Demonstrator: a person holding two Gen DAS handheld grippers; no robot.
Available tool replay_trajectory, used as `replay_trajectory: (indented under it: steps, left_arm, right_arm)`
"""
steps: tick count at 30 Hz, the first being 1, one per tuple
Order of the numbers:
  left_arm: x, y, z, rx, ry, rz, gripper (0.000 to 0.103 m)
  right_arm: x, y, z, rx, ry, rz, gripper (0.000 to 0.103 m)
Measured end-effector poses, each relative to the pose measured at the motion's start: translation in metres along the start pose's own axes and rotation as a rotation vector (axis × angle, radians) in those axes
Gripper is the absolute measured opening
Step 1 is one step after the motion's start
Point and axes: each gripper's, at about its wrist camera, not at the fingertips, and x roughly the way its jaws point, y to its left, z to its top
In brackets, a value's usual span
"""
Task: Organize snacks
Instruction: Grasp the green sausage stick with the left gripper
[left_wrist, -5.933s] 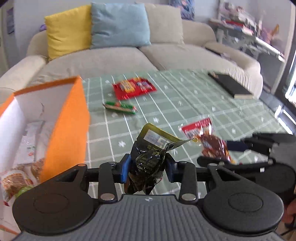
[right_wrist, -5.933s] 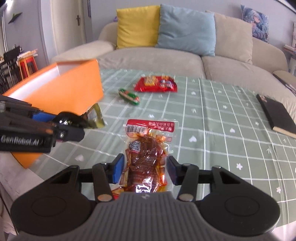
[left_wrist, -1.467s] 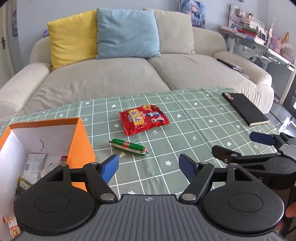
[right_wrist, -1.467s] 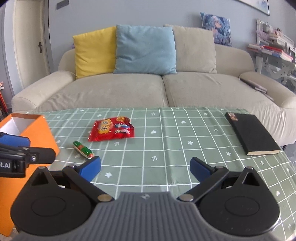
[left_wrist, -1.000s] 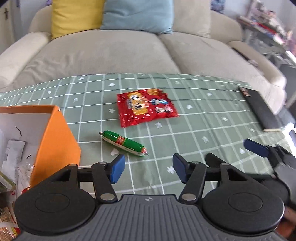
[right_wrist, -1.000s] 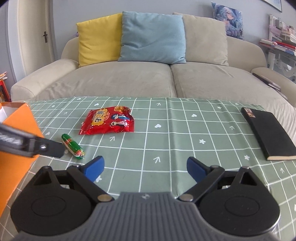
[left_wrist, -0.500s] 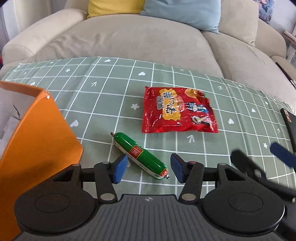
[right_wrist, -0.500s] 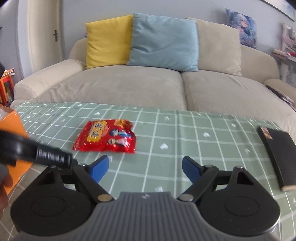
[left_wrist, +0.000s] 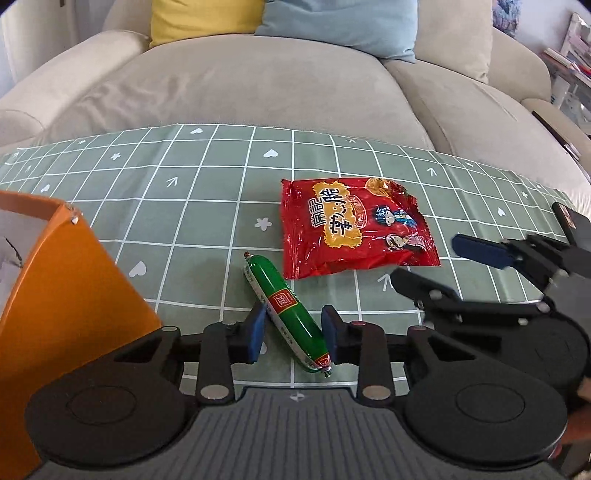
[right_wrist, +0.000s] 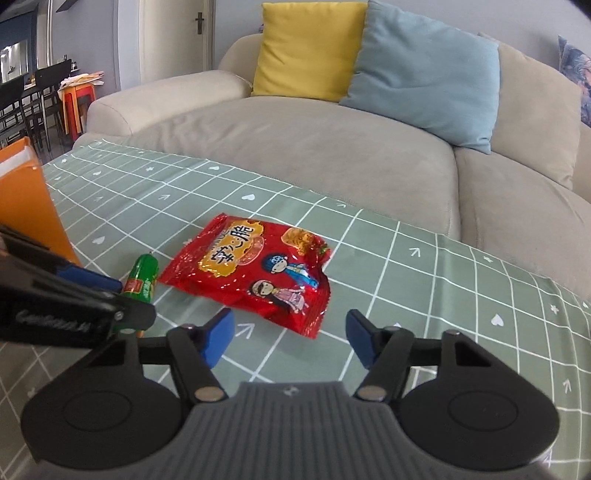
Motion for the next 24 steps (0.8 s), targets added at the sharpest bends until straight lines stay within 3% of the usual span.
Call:
replay_trajectory:
  steps: [1,3,7,8,9,13,24]
  left_arm:
    - [0.000,0.000,0.000,0.003,0.000,-0.001,0.036]
    - [0.000,0.000,0.000,0.010,0.000,-0.002,0.036]
    - [0.000,-0.001,-0.003,0.024,-0.012,-0.004,0.036]
    - [-0.001,-0.003,-0.005,0.035,-0.021,-0.001,0.036]
    - [-0.001,-0.004,-0.006,0.047,-0.031,0.001,0.036]
    - [-0.002,-0.005,-0.010,0.040,-0.039,-0.003,0.034]
    - [-0.026,-0.006,-0.038,0.045,0.000,-0.060,0.031]
  right_arm:
    - [0.004,-0.002,0.001,0.006,0.011,0.005,0.055]
    - [0.009,-0.004,0.001,0.025,0.032,0.019,0.031]
    - [0.008,0.001,-0.006,0.050,0.034,0.029,0.020]
    - [0.006,0.005,-0.008,0.040,0.031,0.019,0.009]
    - [0.004,0.009,-0.010,0.035,0.028,0.008,0.005]
    - [-0.005,0.017,-0.018,0.052,0.021,-0.007,0.000]
    - [-0.052,0.040,-0.041,0.111,0.090,-0.111,0.000]
